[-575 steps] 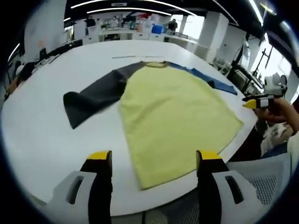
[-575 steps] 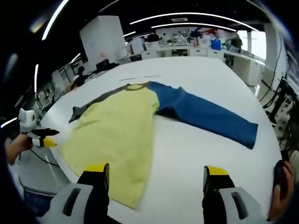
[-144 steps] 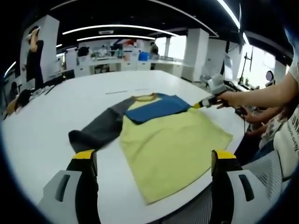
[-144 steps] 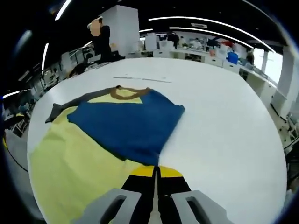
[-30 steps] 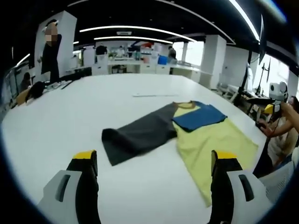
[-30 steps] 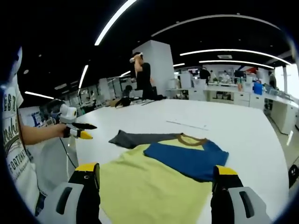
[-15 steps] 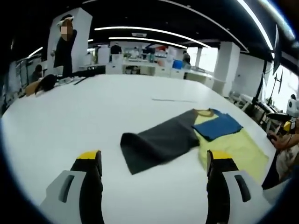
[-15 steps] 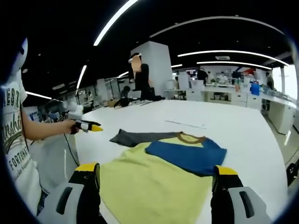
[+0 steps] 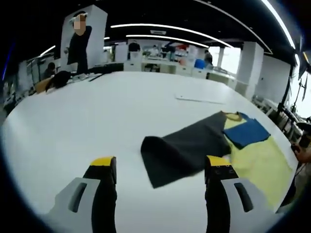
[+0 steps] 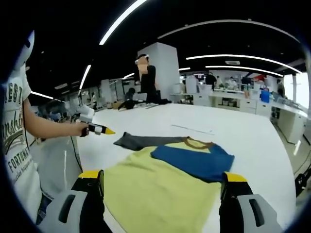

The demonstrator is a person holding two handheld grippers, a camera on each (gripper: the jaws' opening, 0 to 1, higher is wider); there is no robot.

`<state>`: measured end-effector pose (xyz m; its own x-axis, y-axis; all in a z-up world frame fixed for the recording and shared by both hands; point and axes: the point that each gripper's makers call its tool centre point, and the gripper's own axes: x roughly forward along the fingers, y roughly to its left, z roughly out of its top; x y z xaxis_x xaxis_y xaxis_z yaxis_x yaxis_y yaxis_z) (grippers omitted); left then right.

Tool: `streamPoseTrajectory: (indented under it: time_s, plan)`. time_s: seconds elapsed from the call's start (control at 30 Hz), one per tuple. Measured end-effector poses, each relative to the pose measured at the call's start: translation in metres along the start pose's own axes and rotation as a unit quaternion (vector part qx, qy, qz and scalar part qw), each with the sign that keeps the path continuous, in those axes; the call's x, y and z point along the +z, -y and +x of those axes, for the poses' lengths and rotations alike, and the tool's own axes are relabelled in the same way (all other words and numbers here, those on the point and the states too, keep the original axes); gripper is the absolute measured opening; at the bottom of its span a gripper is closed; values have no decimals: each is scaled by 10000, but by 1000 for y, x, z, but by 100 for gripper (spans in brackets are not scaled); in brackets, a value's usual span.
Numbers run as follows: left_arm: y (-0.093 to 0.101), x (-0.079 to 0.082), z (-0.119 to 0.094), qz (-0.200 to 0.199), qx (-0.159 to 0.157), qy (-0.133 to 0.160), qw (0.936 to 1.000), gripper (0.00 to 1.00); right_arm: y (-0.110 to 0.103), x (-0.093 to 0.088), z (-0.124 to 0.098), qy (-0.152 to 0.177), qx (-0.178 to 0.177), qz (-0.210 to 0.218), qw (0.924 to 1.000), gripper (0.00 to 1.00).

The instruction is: Fold the garment on the visible template until the final outline fits inside the template.

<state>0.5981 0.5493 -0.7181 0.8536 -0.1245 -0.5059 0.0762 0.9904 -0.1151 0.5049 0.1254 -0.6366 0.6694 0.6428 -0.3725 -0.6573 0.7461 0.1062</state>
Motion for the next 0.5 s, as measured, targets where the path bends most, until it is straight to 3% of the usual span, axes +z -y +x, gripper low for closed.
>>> streamPoseTrajectory:
  time_s: [0.17, 0.3, 0.5]
  plan:
    - [-2, -17, 13, 59, 127, -258, 9996, 59, 2, 0, -2, 12, -79, 9, 10000, 99]
    - [-5, -22, 17, -44, 208, -213, 9995, 54, 5, -2, -5, 31, -166, 73, 9998, 99]
    - [-13, -42, 19, -33, 510, -434, 9977, 46, 10, -5, -10, 35, -325, 120, 9994, 99]
